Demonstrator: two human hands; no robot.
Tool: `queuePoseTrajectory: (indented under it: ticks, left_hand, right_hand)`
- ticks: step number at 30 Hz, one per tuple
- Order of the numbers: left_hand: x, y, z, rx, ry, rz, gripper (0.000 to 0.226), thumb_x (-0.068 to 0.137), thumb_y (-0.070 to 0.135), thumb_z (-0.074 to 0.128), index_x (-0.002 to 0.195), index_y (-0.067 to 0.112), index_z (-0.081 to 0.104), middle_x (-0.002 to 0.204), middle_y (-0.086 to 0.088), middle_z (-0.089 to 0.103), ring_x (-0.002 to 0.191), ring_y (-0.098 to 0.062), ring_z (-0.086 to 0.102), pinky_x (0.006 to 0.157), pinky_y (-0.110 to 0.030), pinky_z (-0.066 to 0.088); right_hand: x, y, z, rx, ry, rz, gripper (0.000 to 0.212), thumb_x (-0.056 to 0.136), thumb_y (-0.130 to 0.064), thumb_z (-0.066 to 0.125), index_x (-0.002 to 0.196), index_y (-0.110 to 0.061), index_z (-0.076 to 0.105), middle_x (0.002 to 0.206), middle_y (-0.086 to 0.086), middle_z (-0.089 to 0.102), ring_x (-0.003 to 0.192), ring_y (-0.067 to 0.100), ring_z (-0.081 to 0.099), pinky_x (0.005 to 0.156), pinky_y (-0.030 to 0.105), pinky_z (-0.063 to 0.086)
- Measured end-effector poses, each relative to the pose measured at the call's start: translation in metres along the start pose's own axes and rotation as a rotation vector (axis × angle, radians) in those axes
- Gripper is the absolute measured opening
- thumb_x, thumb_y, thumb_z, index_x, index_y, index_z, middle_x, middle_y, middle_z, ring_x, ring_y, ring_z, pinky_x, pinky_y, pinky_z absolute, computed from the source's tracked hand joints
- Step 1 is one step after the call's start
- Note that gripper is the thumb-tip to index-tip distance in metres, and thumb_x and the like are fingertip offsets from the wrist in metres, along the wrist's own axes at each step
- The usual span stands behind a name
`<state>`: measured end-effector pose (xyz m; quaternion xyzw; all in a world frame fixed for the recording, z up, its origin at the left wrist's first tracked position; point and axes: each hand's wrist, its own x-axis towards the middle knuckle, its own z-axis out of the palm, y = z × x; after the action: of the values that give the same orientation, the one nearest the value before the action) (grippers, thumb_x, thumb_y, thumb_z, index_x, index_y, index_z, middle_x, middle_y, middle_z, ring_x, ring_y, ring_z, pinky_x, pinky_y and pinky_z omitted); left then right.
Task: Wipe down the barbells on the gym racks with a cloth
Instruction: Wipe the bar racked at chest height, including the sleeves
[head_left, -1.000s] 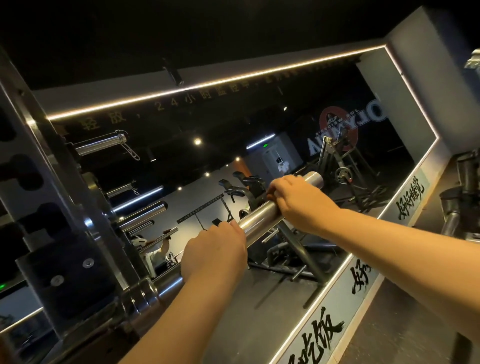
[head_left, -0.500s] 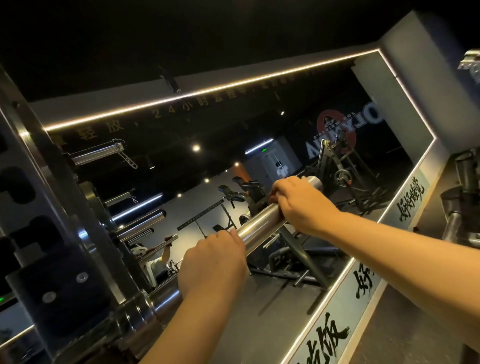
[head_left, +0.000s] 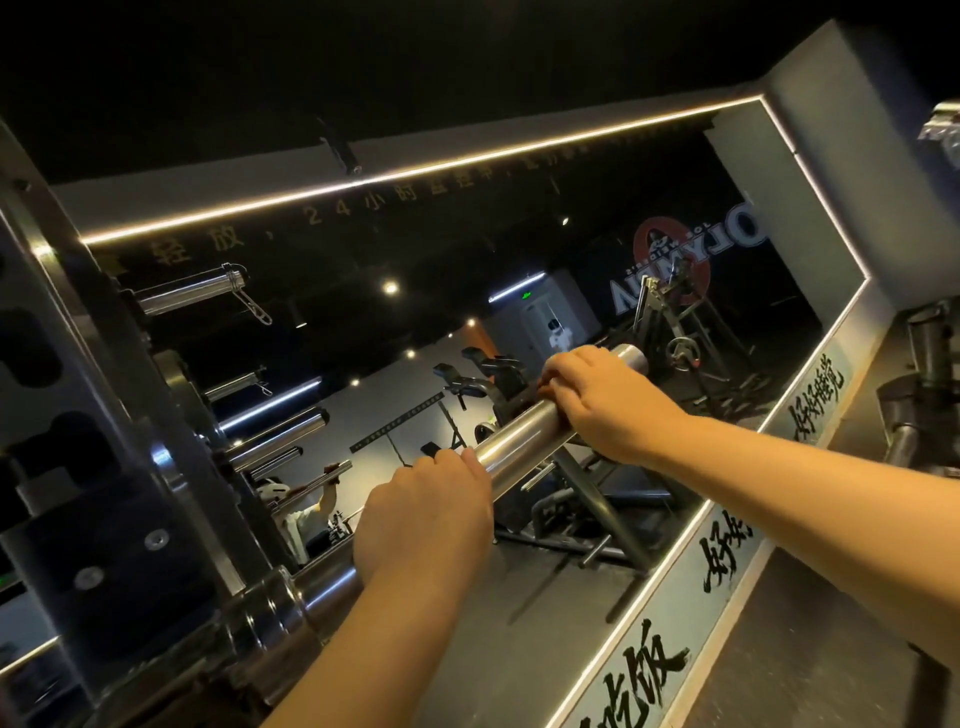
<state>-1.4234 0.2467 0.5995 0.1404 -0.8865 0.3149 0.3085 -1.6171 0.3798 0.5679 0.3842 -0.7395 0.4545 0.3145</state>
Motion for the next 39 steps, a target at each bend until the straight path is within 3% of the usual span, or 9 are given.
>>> queuePoseTrajectory:
  ticks: [4,10,14,17,21,24,27,30,39]
  left_hand:
    - [-0.001,0.002,-0.002,-0.078,0.005,-0.031,0.031,0.11,0.023,0.021,0.126,0.014,0.045,0.083,0.0,0.036,0.074,-0.015,0.047,0.064,-0.028,0.041]
    - [0.0,0.003,-0.004,0.005,-0.009,-0.001,0.04,0.109,0.03,0.01,0.102,0.019,0.048,0.073,0.003,0.04,0.064,-0.014,0.052,0.059,-0.028,0.049]
    - [0.002,0.001,-0.007,-0.052,-0.053,-0.016,0.033,0.11,0.028,0.022,0.12,0.015,0.05,0.077,0.003,0.042,0.066,-0.014,0.051,0.064,-0.03,0.052]
    - [0.005,-0.001,-0.013,-0.052,-0.115,0.022,0.025,0.107,0.026,0.038,0.129,0.015,0.045,0.082,0.001,0.043,0.075,-0.019,0.055,0.069,-0.033,0.054]
    - [0.026,-0.003,-0.014,0.036,-0.184,0.07,0.026,0.11,0.022,0.031,0.119,0.015,0.054,0.072,0.0,0.048,0.069,-0.021,0.059,0.072,-0.036,0.056]
    - [0.027,0.002,-0.01,0.059,-0.184,0.102,0.024,0.11,0.019,0.03,0.126,0.013,0.047,0.08,-0.004,0.056,0.077,-0.022,0.066,0.063,-0.032,0.048]
    - [0.026,0.001,-0.006,0.128,-0.165,0.149,0.027,0.11,0.019,0.032,0.136,0.013,0.037,0.079,-0.001,0.05,0.067,-0.015,0.056,0.057,-0.027,0.04]
    - [0.03,-0.002,-0.004,0.168,-0.167,0.166,0.027,0.11,0.018,0.032,0.136,0.012,0.037,0.075,0.002,0.044,0.062,-0.012,0.046,0.056,-0.026,0.039]
    - [0.031,0.002,-0.008,0.246,-0.191,0.176,0.03,0.109,0.016,0.033,0.139,0.011,0.034,0.072,0.002,0.033,0.056,-0.009,0.035,0.058,-0.026,0.037]
  right_hand:
    - [-0.005,0.011,-0.019,0.04,-0.117,-0.119,0.03,0.109,-0.039,0.041,0.131,-0.028,0.058,0.123,-0.011,0.057,0.116,0.007,0.049,0.113,0.034,0.031]
    - [0.022,0.034,-0.026,-0.174,-0.015,0.172,0.024,0.108,-0.029,0.035,0.118,-0.022,0.056,0.115,0.002,0.061,0.117,0.025,0.055,0.124,0.055,0.013]
    - [0.011,-0.004,-0.006,-0.054,-0.131,-0.017,0.023,0.107,-0.032,0.04,0.121,-0.026,0.058,0.118,-0.003,0.056,0.119,0.021,0.05,0.103,0.039,0.039]
    - [-0.003,-0.012,-0.004,0.108,-0.181,-0.145,0.028,0.108,-0.034,0.045,0.132,-0.03,0.057,0.125,-0.008,0.056,0.114,0.009,0.051,0.099,0.024,0.039]
    - [0.004,0.023,-0.014,-0.054,-0.044,-0.149,0.034,0.11,-0.044,0.032,0.128,-0.03,0.057,0.118,-0.01,0.064,0.116,0.008,0.055,0.124,0.044,0.012]
    - [0.008,0.04,-0.013,0.057,0.119,0.015,0.034,0.109,-0.039,0.03,0.116,-0.025,0.06,0.108,-0.006,0.063,0.106,0.013,0.055,0.121,0.052,0.024]
    - [-0.001,0.034,0.01,0.217,0.328,0.086,0.02,0.11,-0.028,0.037,0.11,-0.027,0.058,0.105,-0.005,0.055,0.101,0.013,0.048,0.101,0.037,0.041]
    - [-0.022,0.03,0.03,0.316,0.409,-0.018,0.024,0.109,-0.032,0.038,0.123,-0.028,0.057,0.118,-0.011,0.052,0.116,0.009,0.047,0.103,0.021,0.036]
    - [0.03,0.056,-0.023,0.144,0.037,0.079,0.021,0.111,-0.033,0.038,0.111,-0.025,0.057,0.104,-0.007,0.059,0.101,0.009,0.055,0.113,0.045,0.038]
